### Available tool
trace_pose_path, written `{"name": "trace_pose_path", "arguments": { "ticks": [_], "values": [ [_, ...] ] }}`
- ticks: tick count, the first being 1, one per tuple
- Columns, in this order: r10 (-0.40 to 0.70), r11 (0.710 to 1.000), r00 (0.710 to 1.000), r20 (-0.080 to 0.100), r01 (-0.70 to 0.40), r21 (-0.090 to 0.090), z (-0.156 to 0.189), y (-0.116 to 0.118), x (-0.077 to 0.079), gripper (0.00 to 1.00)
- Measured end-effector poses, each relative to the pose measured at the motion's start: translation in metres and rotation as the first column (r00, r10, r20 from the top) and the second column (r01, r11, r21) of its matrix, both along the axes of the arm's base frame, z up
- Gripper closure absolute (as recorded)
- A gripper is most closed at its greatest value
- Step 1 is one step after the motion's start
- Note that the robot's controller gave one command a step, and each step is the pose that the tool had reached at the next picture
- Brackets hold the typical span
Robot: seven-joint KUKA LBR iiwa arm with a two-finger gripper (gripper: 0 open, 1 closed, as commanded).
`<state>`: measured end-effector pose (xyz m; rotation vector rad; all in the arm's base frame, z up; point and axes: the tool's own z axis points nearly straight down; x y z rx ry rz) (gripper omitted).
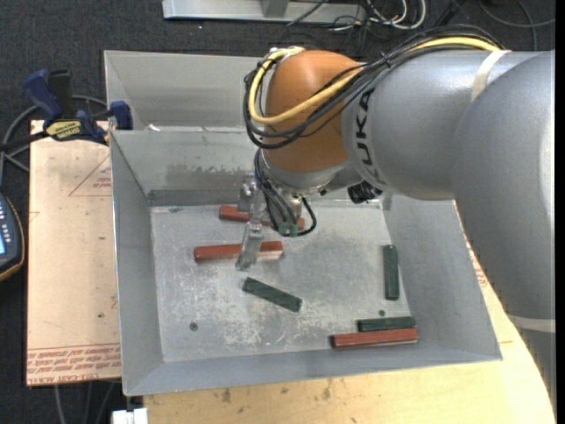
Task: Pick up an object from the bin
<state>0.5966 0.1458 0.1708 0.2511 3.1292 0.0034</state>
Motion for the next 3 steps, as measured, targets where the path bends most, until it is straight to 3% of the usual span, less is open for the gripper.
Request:
{"name": "trace_pose_path", "arguments": {
  "ticks": [1, 2, 3],
  "values": [
    [-0.117, 0.993, 0.993, -0.004, 0.117, -0.001, -0.104, 0.008, 0.02, 0.0],
    [-0.117, 0.993, 0.993, -0.001, 0.117, 0.001, -0.1, 0.008, 0.021, 1.0],
    [-0.143, 0.99, 0.99, 0.008, 0.143, 0.003, 0.051, 0.003, 0.031, 1.0]
  ]
}}
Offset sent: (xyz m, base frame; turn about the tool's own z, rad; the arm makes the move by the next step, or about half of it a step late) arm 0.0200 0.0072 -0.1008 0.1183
